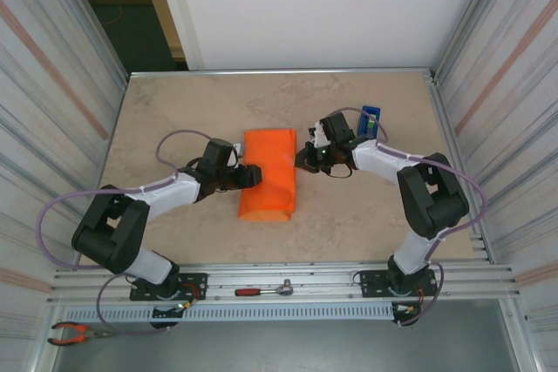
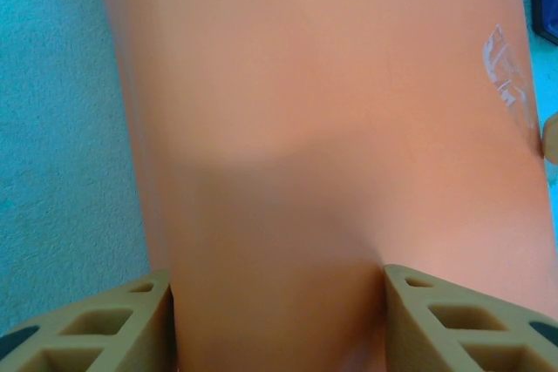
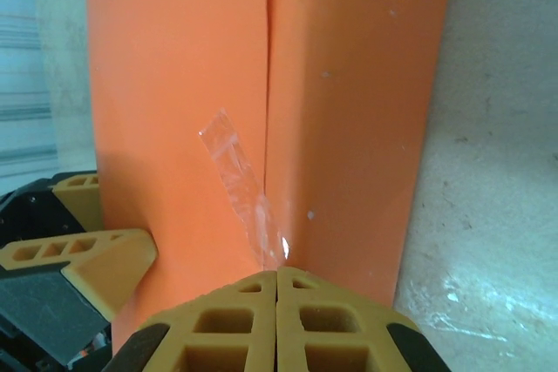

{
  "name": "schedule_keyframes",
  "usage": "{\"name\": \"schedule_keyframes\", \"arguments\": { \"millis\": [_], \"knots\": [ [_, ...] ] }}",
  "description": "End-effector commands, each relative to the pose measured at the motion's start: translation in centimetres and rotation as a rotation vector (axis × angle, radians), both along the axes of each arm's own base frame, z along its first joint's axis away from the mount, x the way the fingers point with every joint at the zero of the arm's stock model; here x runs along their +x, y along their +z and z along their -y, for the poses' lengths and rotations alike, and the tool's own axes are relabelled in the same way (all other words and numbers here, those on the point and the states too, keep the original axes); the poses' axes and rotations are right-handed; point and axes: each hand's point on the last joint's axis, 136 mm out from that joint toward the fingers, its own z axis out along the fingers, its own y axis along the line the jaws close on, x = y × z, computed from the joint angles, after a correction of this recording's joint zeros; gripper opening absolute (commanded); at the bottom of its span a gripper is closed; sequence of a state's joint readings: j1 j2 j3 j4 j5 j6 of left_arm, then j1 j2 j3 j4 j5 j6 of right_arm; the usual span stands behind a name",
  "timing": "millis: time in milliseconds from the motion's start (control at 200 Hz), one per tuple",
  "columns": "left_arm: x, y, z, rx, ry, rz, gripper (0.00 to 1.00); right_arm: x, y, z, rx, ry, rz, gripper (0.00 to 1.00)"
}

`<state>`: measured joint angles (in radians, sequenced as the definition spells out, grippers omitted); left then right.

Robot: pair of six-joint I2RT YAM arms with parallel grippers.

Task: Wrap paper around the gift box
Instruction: Stick the wrapping paper to the gift box.

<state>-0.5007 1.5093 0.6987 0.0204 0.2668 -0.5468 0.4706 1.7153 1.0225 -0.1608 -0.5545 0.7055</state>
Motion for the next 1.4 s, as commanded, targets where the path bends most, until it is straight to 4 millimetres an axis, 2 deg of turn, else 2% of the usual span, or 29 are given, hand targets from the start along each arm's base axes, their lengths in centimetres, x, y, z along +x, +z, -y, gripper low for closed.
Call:
{"name": "schedule_keyframes", "arguments": {
  "millis": [0, 271, 401, 641, 932, 1102, 1393],
  "knots": [
    [-5.5, -7.5, -5.3, 0.304, 0.02, -0.241, 0.53, -0.3, 1.0, 0.4, 0.022, -0.028, -0.002, 0.06],
    [-5.5, -7.5, -5.4, 0.304, 0.019, -0.241, 0.53, 0.6, 2.9, 2.4, -0.101, -0.069, 0.066, 0.01],
    [-5.5, -7.5, -5.3, 0.302, 0.02, -0.242, 0.53, 1.1, 3.4, 2.7, -0.159, -0.058, 0.079, 0.01],
    [-5.6, -7.5, -5.4, 0.303, 0.019, -0.242, 0.53, 1.0, 1.7, 2.3, -0.242, -0.019, 0.055, 0.01],
    [-5.6, -7.4, -5.4, 0.303, 0.02, -0.238, 0.52, 0.0, -1.7, 0.1, -0.308, 0.052, 0.004, 0.0],
    [-5.6, -7.2, -5.3, 0.297, 0.018, -0.236, 0.52, -0.5, -2.3, -1.0, -0.231, 0.036, -0.028, 0.0],
    [-5.0, -5.8, -4.0, 0.216, 0.029, -0.201, 0.53, 0.3, -0.3, -1.9, 0.104, -0.122, -0.07, 0.0]
  ]
}}
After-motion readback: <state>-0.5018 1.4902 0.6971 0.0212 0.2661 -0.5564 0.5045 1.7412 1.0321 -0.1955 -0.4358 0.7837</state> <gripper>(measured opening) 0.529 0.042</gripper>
